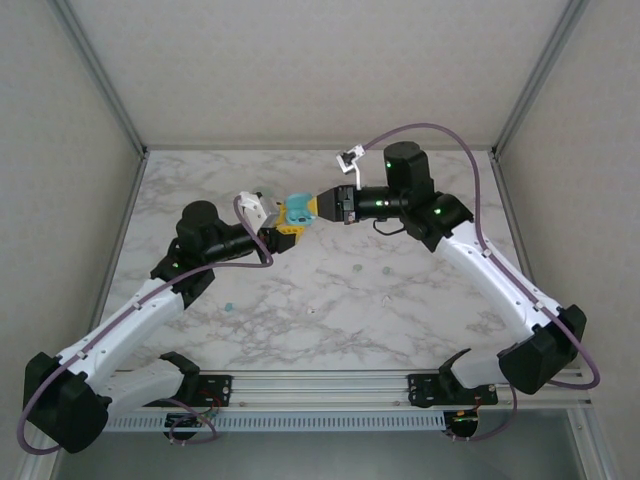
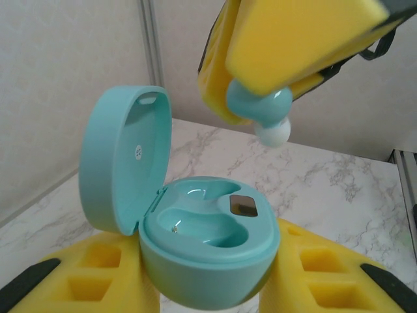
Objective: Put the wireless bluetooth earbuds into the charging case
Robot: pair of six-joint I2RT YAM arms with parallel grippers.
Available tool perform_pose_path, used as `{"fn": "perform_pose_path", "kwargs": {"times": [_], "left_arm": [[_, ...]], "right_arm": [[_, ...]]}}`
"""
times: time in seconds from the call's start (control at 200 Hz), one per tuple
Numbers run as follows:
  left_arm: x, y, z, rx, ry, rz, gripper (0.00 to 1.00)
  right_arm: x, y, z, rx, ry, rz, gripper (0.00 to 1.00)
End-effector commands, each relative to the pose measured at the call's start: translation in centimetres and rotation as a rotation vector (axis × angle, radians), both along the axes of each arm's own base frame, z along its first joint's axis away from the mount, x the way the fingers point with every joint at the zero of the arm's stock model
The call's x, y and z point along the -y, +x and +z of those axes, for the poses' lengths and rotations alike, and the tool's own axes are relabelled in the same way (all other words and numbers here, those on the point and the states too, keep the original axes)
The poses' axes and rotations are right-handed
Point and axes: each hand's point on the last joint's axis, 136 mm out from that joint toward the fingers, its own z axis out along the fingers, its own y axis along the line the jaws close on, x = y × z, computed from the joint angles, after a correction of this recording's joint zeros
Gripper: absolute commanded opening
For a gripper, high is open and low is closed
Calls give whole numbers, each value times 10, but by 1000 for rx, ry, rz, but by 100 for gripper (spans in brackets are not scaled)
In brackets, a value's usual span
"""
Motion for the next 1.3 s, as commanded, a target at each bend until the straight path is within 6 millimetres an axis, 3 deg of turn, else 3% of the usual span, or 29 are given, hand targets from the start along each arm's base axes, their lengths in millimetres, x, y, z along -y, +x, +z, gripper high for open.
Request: {"fn": "perform_pose_path", "kwargs": {"times": [0.0,0.791,1.296], "left_arm": [[4,-10,26,54,-49,-43,27],[7,-17,36,49,-73,-84,26],[7,-18,46,46,-116,-93,26]], "right_arm": [[-7,0,7,57,3,19,25],[-7,16,-23,81,-86,-27,24],[-10,22,-17,138,-50,-37,24]]}}
